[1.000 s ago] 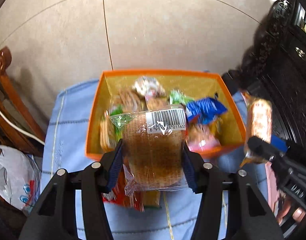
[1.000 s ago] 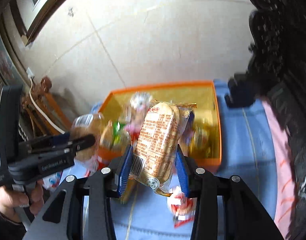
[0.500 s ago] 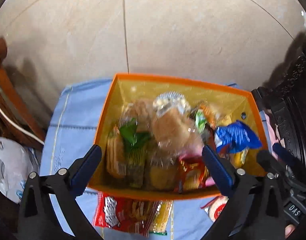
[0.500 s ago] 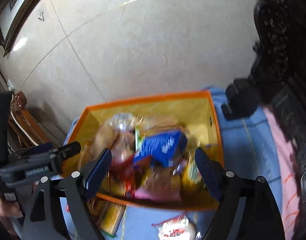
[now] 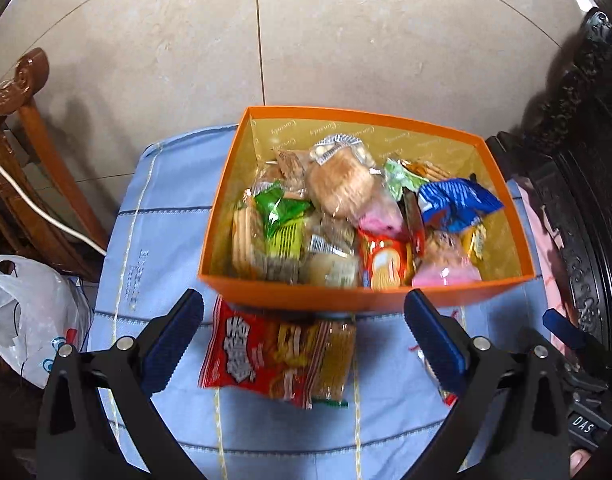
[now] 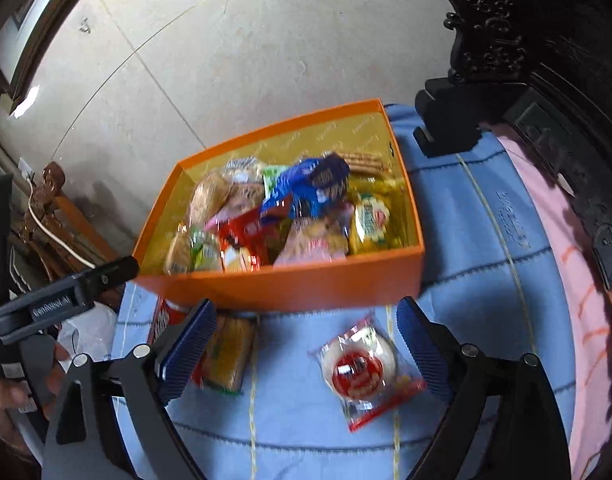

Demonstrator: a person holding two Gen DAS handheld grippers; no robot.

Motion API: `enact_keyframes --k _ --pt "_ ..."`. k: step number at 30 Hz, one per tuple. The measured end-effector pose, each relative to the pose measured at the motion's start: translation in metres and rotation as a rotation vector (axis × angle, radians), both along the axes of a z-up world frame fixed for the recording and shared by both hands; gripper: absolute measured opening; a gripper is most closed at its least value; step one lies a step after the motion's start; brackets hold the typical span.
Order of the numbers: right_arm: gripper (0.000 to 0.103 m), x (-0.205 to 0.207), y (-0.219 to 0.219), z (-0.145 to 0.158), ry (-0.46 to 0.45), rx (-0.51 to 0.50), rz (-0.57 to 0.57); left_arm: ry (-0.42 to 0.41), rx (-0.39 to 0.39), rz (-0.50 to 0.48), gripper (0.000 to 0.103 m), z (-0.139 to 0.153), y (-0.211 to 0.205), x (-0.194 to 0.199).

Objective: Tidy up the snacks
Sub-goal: 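Grasp the red chip bag with the left tool while the right tool grasps a rice cake pack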

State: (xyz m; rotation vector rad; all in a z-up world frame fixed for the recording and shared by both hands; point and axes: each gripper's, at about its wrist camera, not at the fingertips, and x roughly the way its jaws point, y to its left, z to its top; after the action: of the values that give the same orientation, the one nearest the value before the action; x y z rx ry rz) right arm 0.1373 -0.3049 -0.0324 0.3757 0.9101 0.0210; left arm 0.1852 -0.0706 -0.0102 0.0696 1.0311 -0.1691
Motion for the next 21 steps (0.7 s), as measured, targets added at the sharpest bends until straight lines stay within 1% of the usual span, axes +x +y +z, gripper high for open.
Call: enact_keyframes --k 3,5,7,10,12,13,15,19,21 --pt "0.093 -0.018 0.0 -0.007 0.017 -0.014 0.001 0.013 0.016 -0.004 0.098 -0.007 0.006 -0.014" --pt "0.093 -0.028 -0.002 -0.014 0.038 -0.02 -0.003 0.034 0.026 0.008 0.098 -0.019 0.015 -0.023" --pt "0.093 -0.038 -0.004 -0.026 0.069 -0.014 -0.006 0.054 0.037 0.024 0.098 -0.032 0.024 -0.03" --pt "0.093 -0.053 -0.007 -0.043 0.12 0.006 -0.008 0.077 0.058 0.074 0.098 -0.055 0.041 -0.037" --pt "0.093 -0.059 -0.007 -0.053 0.144 0.008 -0.005 0.121 0.055 0.1 0.098 -0.073 0.05 -0.038" --pt "0.093 -0.061 -0.007 -0.057 0.156 0.007 -0.004 0.151 0.059 0.112 0.098 -0.083 0.054 -0.037" --pt "0.093 -0.063 -0.006 -0.065 0.172 0.001 -0.003 0.17 0.075 0.123 0.098 -0.094 0.057 -0.035" --pt "0.093 -0.059 -0.004 -0.076 0.193 0.005 0.005 0.187 0.083 0.111 0.098 -0.105 0.056 -0.029" --pt "0.093 -0.055 -0.003 -0.08 0.197 0.007 0.009 0.202 0.069 0.107 0.098 -0.111 0.054 -0.024"
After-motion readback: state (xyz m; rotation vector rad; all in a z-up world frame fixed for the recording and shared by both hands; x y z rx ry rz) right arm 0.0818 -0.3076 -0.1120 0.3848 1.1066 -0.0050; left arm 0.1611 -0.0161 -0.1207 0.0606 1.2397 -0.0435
